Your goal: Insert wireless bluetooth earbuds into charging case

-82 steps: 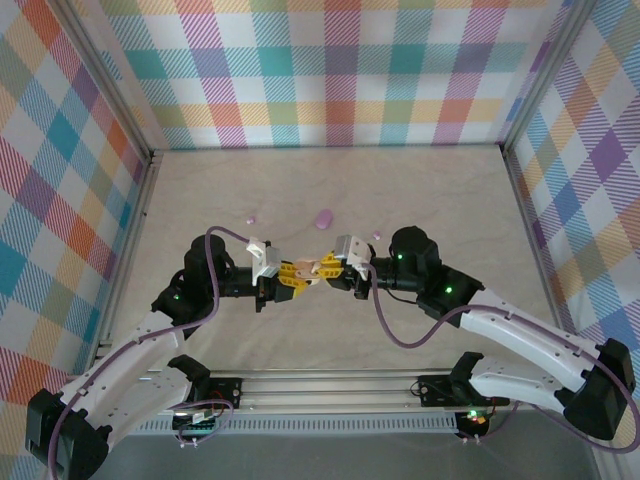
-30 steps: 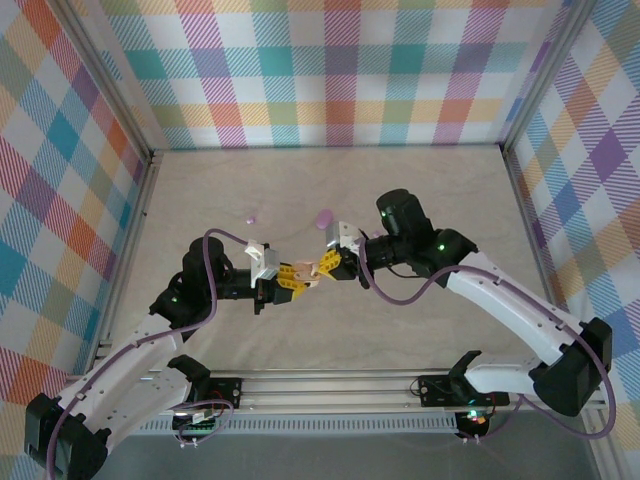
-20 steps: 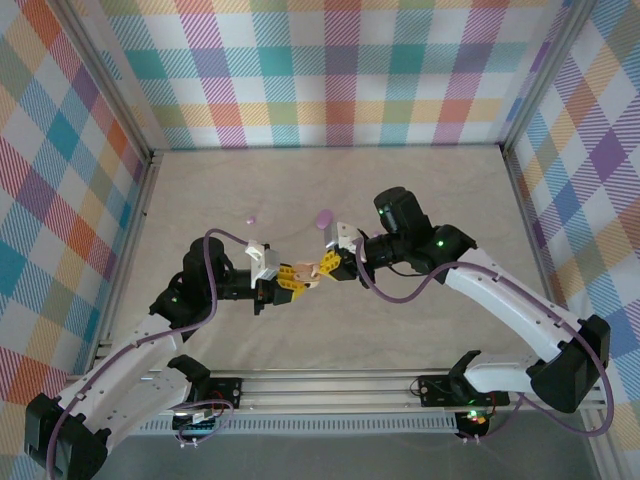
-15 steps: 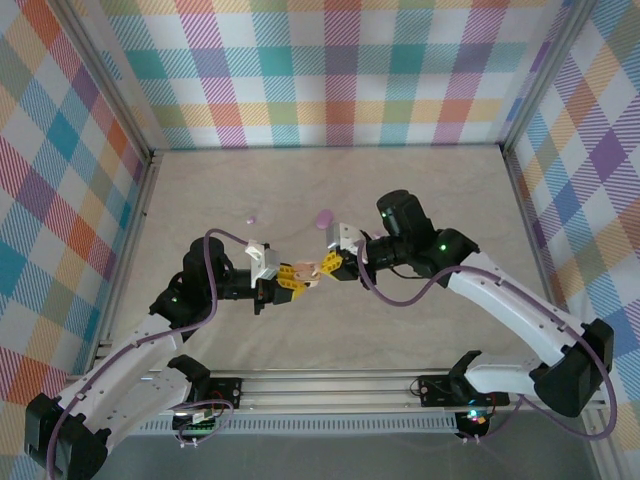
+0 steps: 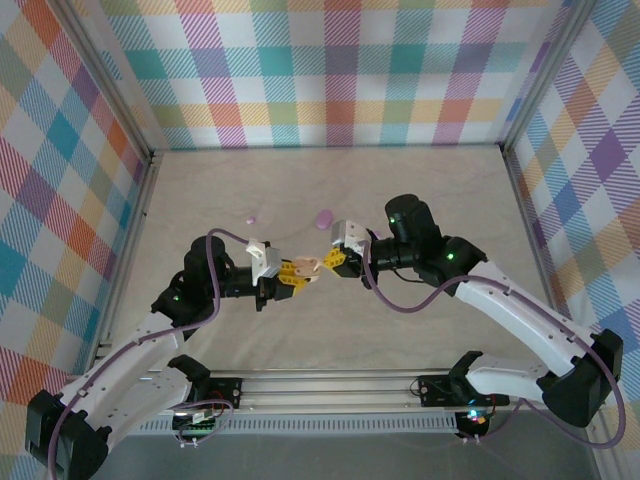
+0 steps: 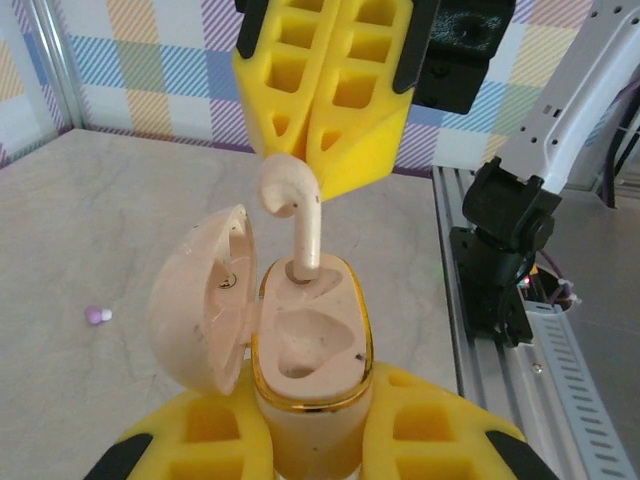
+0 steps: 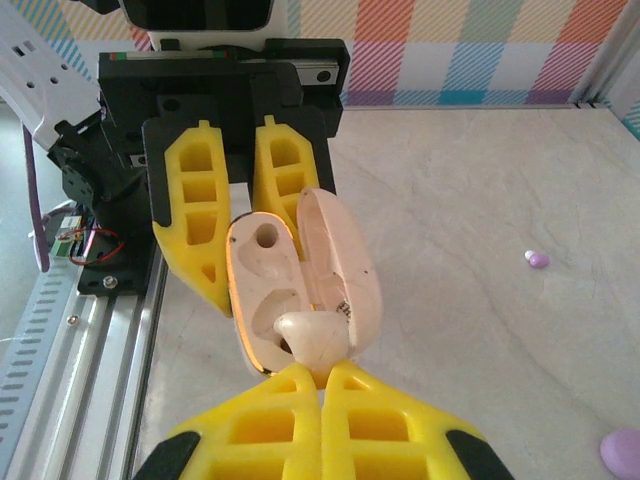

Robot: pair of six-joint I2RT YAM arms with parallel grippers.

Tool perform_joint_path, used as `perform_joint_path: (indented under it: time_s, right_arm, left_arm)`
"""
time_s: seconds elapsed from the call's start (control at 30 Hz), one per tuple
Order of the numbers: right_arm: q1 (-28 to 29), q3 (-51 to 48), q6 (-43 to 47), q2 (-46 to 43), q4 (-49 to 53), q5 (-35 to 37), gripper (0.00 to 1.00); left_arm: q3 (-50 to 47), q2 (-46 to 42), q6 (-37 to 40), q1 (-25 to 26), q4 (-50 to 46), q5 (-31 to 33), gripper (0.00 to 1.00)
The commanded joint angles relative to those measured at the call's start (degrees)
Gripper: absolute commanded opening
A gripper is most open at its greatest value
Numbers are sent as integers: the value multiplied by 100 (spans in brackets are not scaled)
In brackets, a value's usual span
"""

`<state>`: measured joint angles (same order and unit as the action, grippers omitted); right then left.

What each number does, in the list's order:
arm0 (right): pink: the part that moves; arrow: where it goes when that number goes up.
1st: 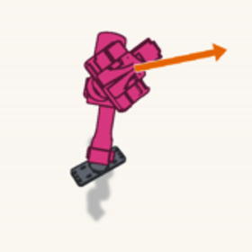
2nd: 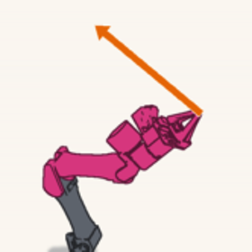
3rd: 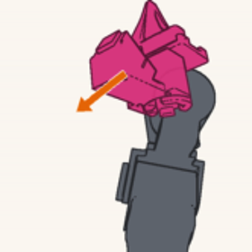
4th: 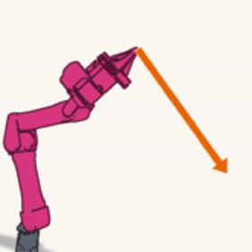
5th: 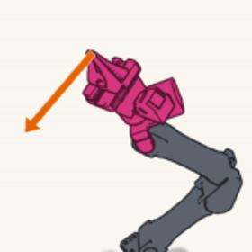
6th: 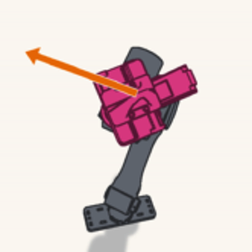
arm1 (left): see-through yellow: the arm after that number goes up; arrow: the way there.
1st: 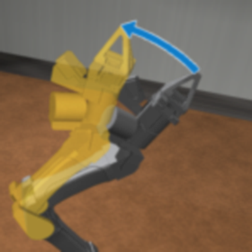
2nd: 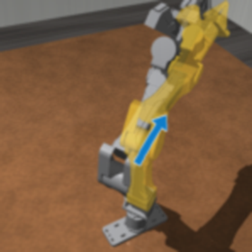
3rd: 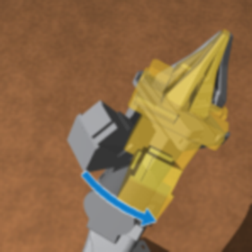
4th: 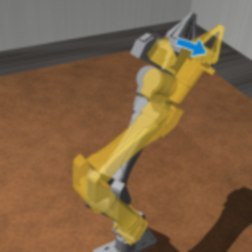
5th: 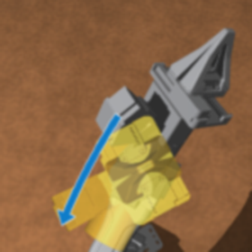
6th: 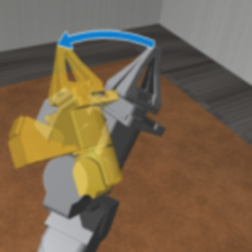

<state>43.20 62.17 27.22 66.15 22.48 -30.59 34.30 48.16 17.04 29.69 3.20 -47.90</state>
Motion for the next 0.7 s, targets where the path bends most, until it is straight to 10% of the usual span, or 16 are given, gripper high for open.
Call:
perform_joint_path:
  time_s: [0.0, 0.67]
  right_arm:
    - [48, 81, -63, -68, -165, -8, 0]
    - [57, 304, 7, 230, -551, 739, 0]
  left_arm:
    - [24, -18, 194, -51, 202, 218, 0]
    - [-372, -140, 861, -51, 999, 1122, 0]
